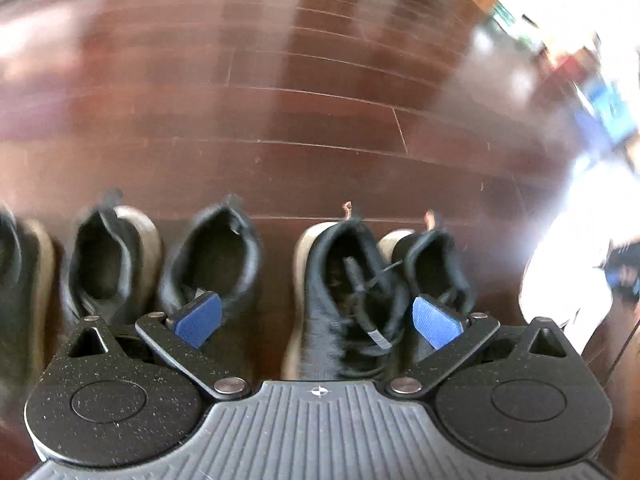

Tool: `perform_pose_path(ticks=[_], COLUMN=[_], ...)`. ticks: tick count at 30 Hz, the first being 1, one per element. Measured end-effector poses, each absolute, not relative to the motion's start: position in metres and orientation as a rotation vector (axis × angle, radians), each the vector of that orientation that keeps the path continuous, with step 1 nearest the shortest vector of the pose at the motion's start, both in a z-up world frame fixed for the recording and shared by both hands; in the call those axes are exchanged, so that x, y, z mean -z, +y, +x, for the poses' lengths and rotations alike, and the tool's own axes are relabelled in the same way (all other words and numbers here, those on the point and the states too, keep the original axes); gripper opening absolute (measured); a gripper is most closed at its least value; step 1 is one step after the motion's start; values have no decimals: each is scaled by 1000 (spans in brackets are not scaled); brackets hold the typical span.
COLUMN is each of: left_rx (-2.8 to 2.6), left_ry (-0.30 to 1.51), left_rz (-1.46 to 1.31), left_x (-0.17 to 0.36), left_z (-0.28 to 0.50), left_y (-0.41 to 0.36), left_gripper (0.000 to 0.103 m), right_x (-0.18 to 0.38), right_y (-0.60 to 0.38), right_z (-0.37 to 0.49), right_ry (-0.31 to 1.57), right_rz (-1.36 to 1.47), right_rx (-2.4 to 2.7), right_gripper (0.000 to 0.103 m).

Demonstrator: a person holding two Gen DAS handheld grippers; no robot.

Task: Organize scattered shoes
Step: 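Lift both white slippers with the right tool and carry them away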

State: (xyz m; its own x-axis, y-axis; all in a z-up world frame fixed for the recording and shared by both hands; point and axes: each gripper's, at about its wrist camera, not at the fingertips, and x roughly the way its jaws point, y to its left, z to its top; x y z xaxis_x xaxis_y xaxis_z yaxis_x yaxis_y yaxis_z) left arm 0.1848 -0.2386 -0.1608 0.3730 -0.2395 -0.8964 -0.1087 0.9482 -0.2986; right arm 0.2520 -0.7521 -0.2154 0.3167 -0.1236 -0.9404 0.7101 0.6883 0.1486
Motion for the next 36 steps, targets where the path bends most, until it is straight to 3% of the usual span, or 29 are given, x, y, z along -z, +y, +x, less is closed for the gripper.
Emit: perform_pose_path(ticks=[8,16,33,36], left_rx=[100,47,55,64], left_ry=[1246,1211,1242,1252], left_rz=[-303,-267,-248,-252], left_x=[172,171,180,181], left_z=[153,182,190,184], left_y=[-343,-405,-471,-474], left_gripper=[103,103,103,103], right_x=[257,284,291,293], right_y=[-879,-958,-952,-945], right_z=[258,300,315,321], right_ry=[1049,987,958,963], right_rz=[713,791,875,878], right_rx=[701,761,861,854], right_gripper=[17,18,19,23])
